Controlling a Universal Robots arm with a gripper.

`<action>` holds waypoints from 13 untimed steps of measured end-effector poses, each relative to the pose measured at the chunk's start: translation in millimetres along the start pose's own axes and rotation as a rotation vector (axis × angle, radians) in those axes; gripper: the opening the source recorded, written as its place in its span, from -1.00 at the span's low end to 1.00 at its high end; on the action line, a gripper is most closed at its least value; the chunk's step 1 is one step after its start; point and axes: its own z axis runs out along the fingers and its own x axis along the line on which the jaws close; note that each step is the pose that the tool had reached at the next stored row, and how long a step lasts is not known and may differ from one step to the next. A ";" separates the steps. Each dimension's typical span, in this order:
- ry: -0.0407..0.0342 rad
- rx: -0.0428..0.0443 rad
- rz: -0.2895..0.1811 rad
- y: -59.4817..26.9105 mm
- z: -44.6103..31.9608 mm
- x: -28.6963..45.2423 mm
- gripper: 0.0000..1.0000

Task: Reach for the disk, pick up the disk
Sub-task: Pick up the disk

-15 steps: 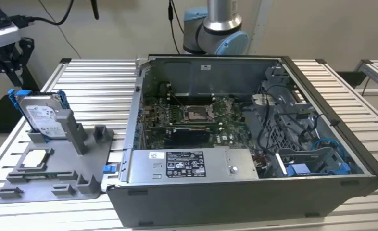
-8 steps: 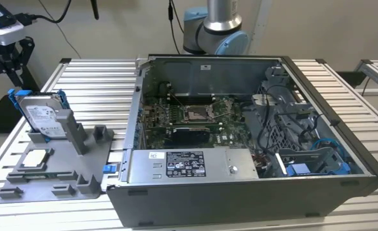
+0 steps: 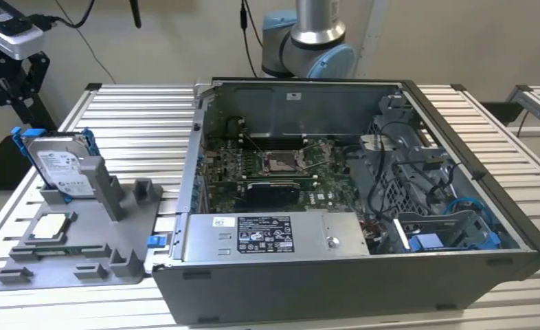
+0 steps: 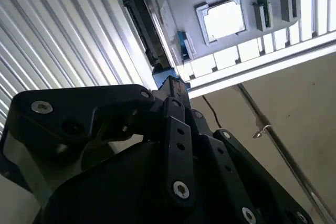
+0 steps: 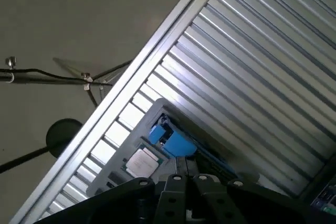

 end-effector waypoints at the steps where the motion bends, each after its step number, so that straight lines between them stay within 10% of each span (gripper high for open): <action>1: -0.0010 0.0009 -0.017 0.0 0.0 0.0 -1.00; 13: -0.0140 0.0122 -0.224 0.0 0.0 0.0 -1.00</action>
